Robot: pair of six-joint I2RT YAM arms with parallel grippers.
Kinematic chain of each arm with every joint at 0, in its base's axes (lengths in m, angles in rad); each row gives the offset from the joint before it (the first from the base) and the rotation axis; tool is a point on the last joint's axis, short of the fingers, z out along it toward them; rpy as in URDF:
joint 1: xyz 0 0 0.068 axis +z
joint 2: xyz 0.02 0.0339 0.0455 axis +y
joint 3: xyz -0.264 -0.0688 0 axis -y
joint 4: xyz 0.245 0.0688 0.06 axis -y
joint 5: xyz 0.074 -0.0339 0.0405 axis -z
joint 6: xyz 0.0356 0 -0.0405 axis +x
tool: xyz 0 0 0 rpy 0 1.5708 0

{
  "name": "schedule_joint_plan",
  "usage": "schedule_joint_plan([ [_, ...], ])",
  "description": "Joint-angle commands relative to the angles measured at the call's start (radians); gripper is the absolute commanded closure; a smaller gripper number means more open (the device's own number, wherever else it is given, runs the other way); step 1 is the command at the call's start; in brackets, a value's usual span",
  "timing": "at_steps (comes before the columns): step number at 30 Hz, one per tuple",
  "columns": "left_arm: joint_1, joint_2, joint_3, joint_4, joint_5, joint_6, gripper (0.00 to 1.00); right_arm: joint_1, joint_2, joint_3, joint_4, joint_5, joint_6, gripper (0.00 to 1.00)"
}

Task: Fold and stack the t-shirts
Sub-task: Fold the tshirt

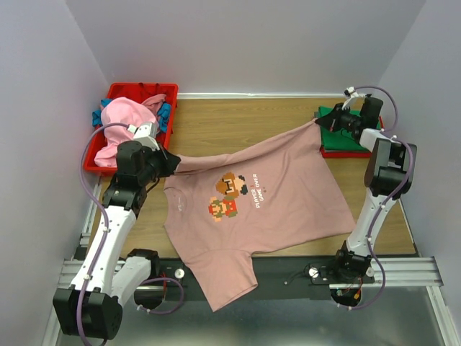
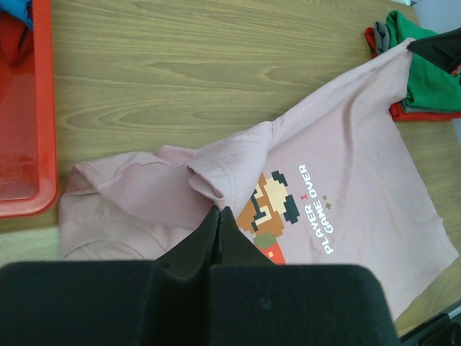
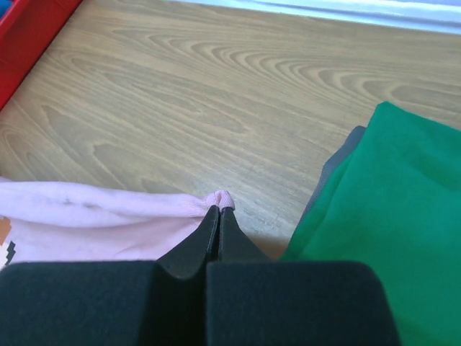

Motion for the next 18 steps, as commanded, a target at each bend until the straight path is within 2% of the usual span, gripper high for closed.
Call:
schedule_joint_plan([
  [1,-0.003,0.019,0.037,0.041,-0.023,-0.012,1.0,0.01,0.061,0.062,0.003,-0.078,-0.057,1.0],
  [8,-0.003,0.047,0.063,0.038,-0.017,0.0,1.0,0.019,0.11,0.139,-0.087,-0.073,-0.28,1.0],
  [12,-0.003,0.05,0.068,0.032,-0.019,0.009,1.0,0.042,0.128,0.205,-0.251,-0.046,-0.508,1.0],
  [18,-0.003,0.05,0.069,0.029,-0.015,0.02,1.0,0.094,0.103,0.202,-0.362,0.039,-0.779,1.0],
])
